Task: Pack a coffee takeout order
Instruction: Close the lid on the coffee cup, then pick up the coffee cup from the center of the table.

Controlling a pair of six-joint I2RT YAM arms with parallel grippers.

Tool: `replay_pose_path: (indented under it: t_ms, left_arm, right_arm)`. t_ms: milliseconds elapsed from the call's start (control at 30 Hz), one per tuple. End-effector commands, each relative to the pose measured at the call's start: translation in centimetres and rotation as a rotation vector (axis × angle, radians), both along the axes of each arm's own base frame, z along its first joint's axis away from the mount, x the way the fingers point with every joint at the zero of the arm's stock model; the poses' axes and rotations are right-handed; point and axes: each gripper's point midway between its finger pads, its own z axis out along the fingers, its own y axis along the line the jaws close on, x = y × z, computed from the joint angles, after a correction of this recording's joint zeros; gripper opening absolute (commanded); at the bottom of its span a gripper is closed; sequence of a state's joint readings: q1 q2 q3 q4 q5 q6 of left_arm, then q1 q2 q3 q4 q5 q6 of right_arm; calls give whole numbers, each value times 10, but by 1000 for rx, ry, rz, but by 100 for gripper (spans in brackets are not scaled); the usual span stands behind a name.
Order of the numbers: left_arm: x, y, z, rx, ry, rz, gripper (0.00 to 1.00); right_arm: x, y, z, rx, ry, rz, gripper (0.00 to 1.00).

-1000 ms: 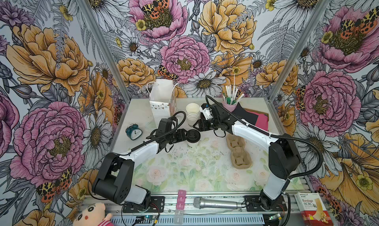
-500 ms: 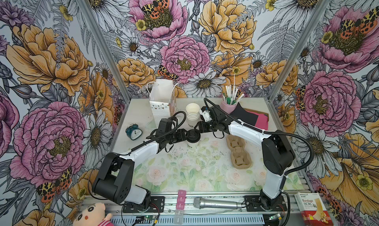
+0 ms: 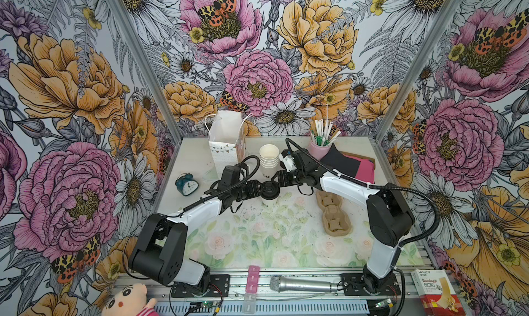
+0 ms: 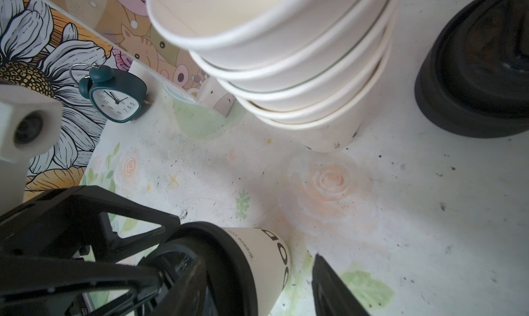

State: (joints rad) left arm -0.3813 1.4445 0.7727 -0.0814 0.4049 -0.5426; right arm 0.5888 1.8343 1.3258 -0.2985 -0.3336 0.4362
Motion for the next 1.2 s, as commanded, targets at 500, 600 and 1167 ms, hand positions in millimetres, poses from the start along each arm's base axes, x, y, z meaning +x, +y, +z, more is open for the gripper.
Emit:
replay_pose_path:
  t_ms: [500,600,1167]
  left_arm:
    - [12,35,83,62,-156,91,90]
    - [8,60,99,106,-211,152,99]
    - [-19,115,85,120,-202,285,99]
  right_arm:
    - [-11,2,91,-14,-248,86,91]
    - [-20,6,81,-62,-273,124,96]
    - [-56,24,13,-329,-232,281,100]
